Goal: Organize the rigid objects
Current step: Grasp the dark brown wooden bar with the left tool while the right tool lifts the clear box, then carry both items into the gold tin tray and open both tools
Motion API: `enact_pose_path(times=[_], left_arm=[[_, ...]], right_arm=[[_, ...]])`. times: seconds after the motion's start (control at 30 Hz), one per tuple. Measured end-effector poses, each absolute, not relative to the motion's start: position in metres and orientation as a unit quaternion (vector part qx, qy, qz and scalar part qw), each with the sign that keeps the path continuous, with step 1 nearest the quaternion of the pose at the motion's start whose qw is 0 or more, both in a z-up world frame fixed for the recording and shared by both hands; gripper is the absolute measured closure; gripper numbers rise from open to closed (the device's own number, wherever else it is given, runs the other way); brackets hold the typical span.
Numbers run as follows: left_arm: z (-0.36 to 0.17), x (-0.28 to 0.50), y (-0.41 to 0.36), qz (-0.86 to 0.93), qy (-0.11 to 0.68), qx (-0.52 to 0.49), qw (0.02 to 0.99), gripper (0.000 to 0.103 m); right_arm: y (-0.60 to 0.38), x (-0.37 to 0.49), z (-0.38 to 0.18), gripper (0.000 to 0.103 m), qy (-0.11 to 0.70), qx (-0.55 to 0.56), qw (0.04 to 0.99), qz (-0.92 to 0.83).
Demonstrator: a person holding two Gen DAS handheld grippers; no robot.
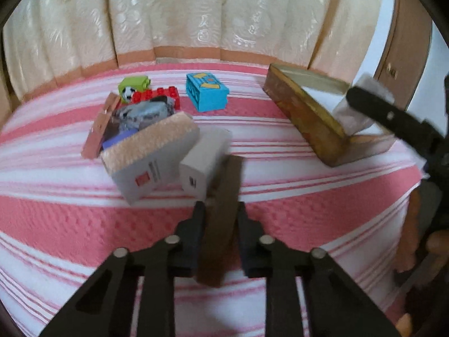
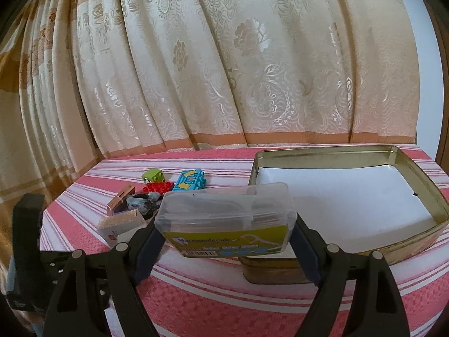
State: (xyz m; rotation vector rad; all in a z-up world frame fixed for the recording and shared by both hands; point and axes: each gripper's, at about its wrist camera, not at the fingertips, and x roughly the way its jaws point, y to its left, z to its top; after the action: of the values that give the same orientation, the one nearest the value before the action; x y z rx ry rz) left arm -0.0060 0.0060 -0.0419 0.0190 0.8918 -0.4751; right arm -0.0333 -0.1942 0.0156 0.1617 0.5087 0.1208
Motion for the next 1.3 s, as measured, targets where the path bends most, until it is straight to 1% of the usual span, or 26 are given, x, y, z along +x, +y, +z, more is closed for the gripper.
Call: enact_pose_path(times=[0.07,0.13,0.2,0.3,0.37,0.5,0.6,0.77,0.93,1.17,1.3], left_arm=[[-0.042,-0.008,0.010,-0.235,0.426,-0.011,0.873,0.089],[-0.042,-0.007,0.007,-0.228,0.428,-0.006,0.874,0.089],[-0.042,-0.004,0.003,-0.211,0.431,-0.001,0.877,0.086],[-0.041,0.000,-0.002,-0.197,0.433,-0.003,0.879,0.084],[-0.041,0.001,-0.007,-0.187,0.428,0.010,0.884,0.084],[-0.041,0.001,-0.010,-0.183,0.425,0.021,0.886,0.090],[-0.041,-0.004,-0.009,-0.186,0.423,0.016,0.887,0.090],[-0.024,-0.019,-0.007,-0.219,0.387,-0.019,0.895,0.090],[-0.002,-0.026,-0.019,-0.240,0.351,-0.023,0.905,0.090],[0.019,-0.016,-0.053,-0.252,0.314,-0.024,0.915,0.090],[0.026,-0.006,-0.079,-0.272,0.305,-0.027,0.912,0.090]], right_arm=[[-0.194,-0.034,0.016,0.019,0.249,0.078,0.964,0.058],[-0.194,-0.036,0.016,0.019,0.245,0.078,0.965,0.056],[-0.196,-0.037,0.017,0.019,0.243,0.081,0.965,0.056],[-0.196,-0.038,0.017,0.019,0.243,0.082,0.965,0.052],[-0.197,-0.038,0.017,0.019,0.242,0.082,0.965,0.050],[-0.197,-0.038,0.018,0.019,0.238,0.078,0.967,0.043],[-0.199,-0.040,0.020,0.019,0.231,0.082,0.969,0.042],[-0.208,-0.046,0.027,0.019,0.210,0.092,0.973,0.032],[-0.225,-0.047,0.031,0.019,0.200,0.109,0.974,0.015],[-0.268,-0.048,0.036,0.019,0.176,0.096,0.978,-0.054],[-0.308,-0.041,0.030,0.019,0.190,0.105,0.971,-0.102]])
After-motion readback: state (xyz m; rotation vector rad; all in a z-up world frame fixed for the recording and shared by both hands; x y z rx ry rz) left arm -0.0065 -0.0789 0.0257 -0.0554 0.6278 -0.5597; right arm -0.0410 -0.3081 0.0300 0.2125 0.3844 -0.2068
